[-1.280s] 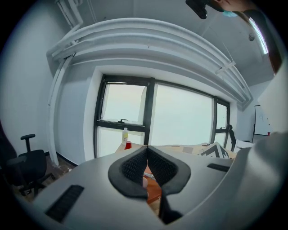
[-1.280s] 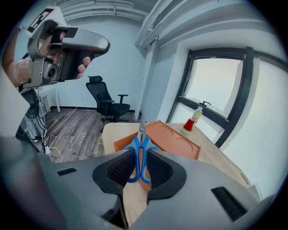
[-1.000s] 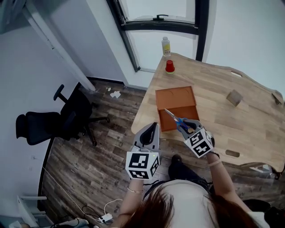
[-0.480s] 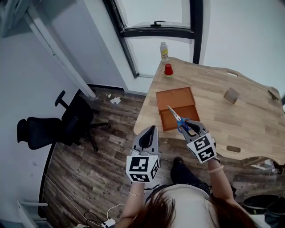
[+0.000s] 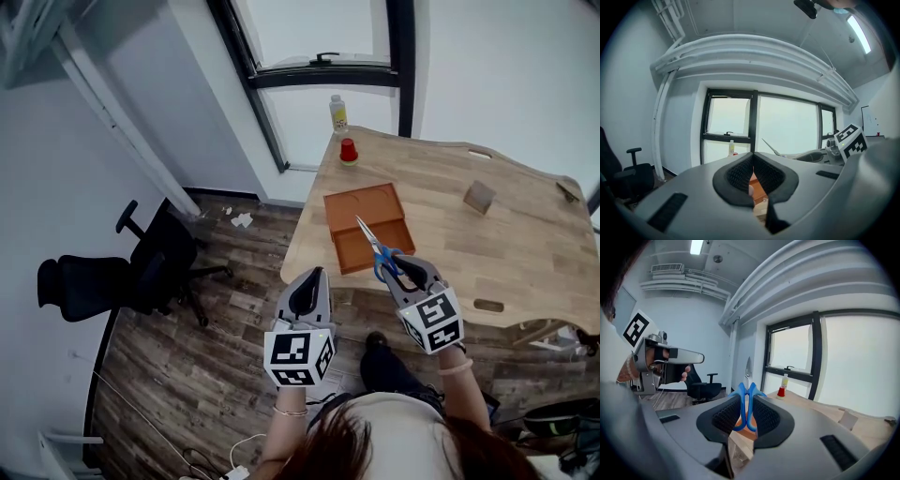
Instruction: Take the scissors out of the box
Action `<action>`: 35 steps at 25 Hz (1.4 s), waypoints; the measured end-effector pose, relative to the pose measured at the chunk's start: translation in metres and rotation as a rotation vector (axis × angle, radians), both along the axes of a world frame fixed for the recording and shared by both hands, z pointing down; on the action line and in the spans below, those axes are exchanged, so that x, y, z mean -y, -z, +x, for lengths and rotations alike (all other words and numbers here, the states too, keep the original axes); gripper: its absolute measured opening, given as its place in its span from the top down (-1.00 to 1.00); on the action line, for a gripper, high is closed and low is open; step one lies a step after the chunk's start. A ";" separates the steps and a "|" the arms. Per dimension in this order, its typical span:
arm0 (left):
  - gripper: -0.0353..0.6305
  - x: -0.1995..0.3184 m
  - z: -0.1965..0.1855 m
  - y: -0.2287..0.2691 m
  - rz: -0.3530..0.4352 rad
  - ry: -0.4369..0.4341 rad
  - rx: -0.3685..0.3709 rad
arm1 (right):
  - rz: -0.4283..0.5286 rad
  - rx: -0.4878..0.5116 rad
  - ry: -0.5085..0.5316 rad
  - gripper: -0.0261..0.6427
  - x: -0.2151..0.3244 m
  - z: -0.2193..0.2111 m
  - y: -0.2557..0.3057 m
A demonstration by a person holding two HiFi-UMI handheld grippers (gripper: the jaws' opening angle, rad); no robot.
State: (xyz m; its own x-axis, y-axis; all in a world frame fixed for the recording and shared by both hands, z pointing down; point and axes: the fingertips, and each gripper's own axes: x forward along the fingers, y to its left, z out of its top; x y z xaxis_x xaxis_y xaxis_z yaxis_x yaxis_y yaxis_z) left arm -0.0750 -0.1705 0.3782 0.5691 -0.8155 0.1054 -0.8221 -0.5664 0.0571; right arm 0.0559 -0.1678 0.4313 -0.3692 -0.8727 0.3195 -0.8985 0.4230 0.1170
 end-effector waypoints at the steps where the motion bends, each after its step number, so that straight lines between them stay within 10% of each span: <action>1: 0.84 -0.002 0.000 0.001 0.000 0.001 -0.004 | 0.011 0.013 -0.004 0.59 -0.004 0.000 0.004; 35: 0.84 -0.083 0.012 0.027 0.079 -0.033 -0.009 | 0.177 0.082 -0.056 0.59 -0.097 0.017 0.058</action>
State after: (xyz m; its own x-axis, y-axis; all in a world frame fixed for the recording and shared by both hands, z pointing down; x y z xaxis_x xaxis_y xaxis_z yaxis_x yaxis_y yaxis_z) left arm -0.0635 -0.0870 0.3514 0.5967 -0.8017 0.0358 -0.8024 -0.5965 0.0187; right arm 0.0730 -0.0710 0.3733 -0.3368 -0.9326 0.1300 -0.9297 0.3512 0.1108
